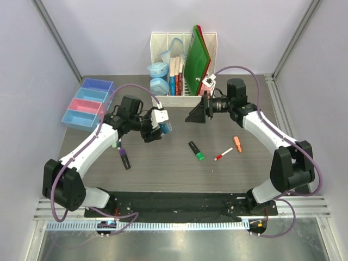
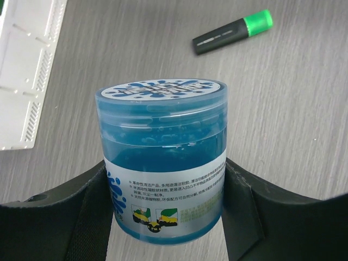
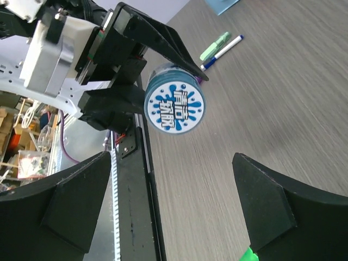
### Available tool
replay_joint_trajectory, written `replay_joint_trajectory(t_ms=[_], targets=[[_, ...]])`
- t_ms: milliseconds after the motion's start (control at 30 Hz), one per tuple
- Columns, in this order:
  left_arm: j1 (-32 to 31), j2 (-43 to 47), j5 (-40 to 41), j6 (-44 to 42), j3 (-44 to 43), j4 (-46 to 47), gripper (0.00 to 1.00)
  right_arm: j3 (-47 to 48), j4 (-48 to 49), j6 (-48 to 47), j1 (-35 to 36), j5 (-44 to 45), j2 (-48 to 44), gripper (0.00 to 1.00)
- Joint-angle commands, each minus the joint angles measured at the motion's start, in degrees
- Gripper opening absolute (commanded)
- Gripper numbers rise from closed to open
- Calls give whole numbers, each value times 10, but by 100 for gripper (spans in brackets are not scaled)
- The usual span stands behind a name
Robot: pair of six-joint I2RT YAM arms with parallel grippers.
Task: Sort the stationery into containers
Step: Pick up the stationery from the center of the board.
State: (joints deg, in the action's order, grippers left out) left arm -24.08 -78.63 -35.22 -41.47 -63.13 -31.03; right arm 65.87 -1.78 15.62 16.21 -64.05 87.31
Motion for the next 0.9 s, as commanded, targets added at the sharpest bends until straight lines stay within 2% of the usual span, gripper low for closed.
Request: replay_joint_trajectory(t_ms=[0,467,867], targets=[[-29,30,26,24,-11,31,0,17,4,-4,15,9,10,99],[-122,39,71,46,-20,38,0,22,0,-11,61,10,67,99],[-128,23,90,39,-10,52,0,4,-2,-6,72,-11,42,99]])
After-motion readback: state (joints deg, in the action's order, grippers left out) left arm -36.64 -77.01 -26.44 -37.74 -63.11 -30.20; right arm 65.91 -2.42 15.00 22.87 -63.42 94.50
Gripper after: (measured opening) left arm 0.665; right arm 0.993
